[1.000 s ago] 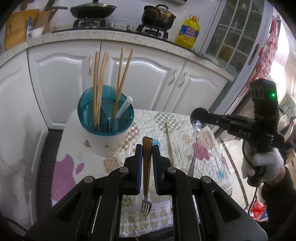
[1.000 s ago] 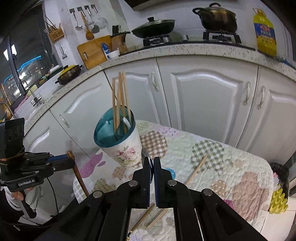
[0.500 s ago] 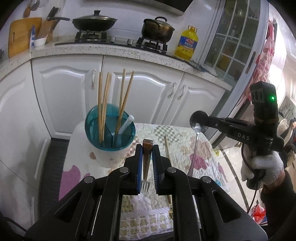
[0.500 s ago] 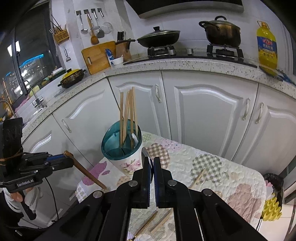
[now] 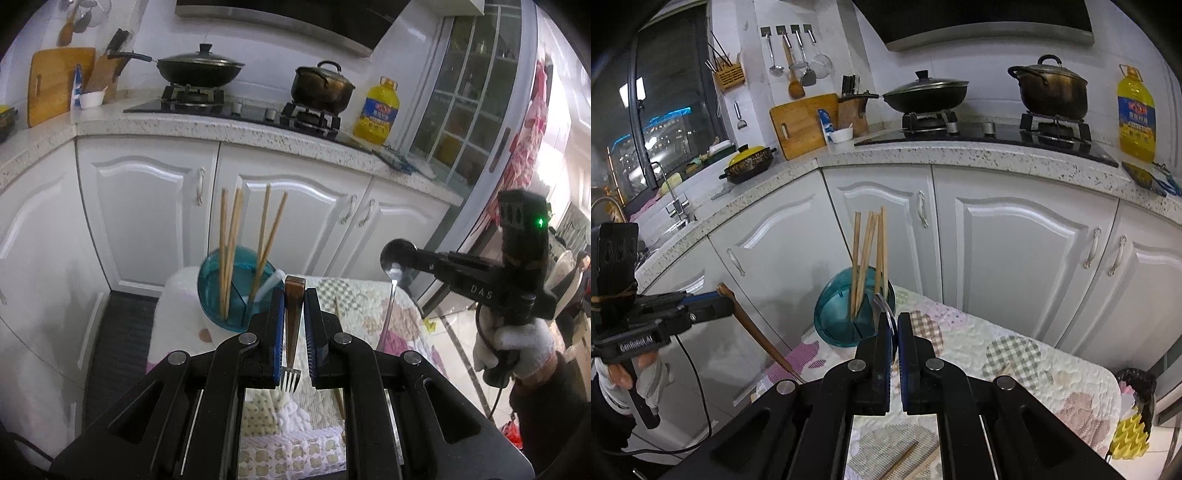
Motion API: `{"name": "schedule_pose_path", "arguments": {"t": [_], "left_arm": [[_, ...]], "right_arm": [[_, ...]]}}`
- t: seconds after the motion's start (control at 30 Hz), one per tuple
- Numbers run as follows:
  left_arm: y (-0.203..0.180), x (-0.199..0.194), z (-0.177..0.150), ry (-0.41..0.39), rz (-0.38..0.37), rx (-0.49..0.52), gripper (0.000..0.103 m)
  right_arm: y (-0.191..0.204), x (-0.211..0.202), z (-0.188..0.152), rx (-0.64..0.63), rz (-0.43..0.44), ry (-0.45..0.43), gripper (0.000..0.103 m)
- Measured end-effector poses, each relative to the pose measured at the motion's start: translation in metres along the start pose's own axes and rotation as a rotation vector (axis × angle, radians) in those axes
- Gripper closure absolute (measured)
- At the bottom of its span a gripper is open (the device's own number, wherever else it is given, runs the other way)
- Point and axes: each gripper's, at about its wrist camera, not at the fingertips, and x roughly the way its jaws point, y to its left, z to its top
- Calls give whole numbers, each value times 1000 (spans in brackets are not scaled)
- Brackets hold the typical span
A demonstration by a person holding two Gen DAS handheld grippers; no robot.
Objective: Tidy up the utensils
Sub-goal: 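Lift the fork and metal spoon and carry them over the holder, then lower the fork and spoon into the holder and open both tools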
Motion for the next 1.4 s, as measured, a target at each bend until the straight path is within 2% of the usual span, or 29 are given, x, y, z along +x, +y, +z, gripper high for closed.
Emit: {"name": "schedule_pose_path", "arguments": {"t": [0.33,0.47,0.63,0.83,1.0,1.17,1.4], "left_arm": [[10,-20,51,-108,62,24,94],[19,-9,67,-121,109,34,94],[34,15,76,-115,169,34,94],[52,49,72,-76,185,-7,94],[51,69,60,-43,205,14,94],[54,89,46,-4,221,14,94],[53,108,30,24,233,6,94]], "right_arm": [[16,3,38,-31,-9,-66,100],[28,17,52,-40,-17,-85,100],[40,45,63,-58,-69,-112,100],[44,88,62,-58,-124,-112,100],[47,116,52,-95,-183,-103,100],[39,137,32,-71,-168,-43,100],[25,143,7,-25,-115,52,100]]}}
